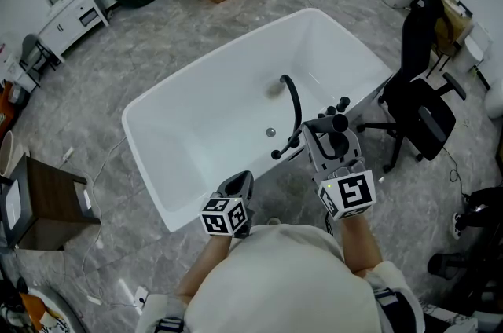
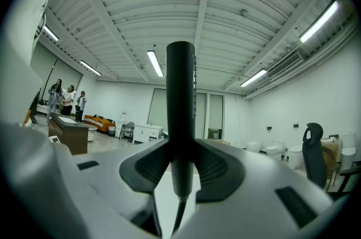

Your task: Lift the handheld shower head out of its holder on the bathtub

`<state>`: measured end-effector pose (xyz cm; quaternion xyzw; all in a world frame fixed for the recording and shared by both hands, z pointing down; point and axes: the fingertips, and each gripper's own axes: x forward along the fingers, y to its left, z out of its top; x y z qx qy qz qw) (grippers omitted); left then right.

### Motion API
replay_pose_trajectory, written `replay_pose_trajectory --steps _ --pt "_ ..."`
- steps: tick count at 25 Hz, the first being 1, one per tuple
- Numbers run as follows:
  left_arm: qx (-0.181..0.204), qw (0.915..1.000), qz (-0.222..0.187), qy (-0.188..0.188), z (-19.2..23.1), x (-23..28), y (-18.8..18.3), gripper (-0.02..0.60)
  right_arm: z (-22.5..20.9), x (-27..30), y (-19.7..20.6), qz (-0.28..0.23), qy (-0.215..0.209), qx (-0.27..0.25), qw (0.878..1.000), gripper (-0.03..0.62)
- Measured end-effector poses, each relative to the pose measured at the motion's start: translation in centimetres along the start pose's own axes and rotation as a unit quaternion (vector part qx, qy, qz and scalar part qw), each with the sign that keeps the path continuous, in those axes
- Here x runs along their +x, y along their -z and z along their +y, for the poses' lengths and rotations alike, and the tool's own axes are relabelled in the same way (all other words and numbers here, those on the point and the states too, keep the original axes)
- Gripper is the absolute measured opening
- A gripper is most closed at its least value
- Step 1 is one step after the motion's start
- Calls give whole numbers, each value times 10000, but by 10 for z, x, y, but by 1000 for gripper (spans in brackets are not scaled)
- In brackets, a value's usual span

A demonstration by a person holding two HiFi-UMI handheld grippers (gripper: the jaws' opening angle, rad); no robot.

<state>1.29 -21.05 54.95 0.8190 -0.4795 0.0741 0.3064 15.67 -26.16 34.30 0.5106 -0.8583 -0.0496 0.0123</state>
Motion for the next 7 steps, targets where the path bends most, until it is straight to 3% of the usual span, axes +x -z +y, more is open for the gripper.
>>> replay_pose_trajectory --steps 7 --pt "-6 10000 3 -21 0 5 1 20 -4 2 4 10 -2 11 10000 144"
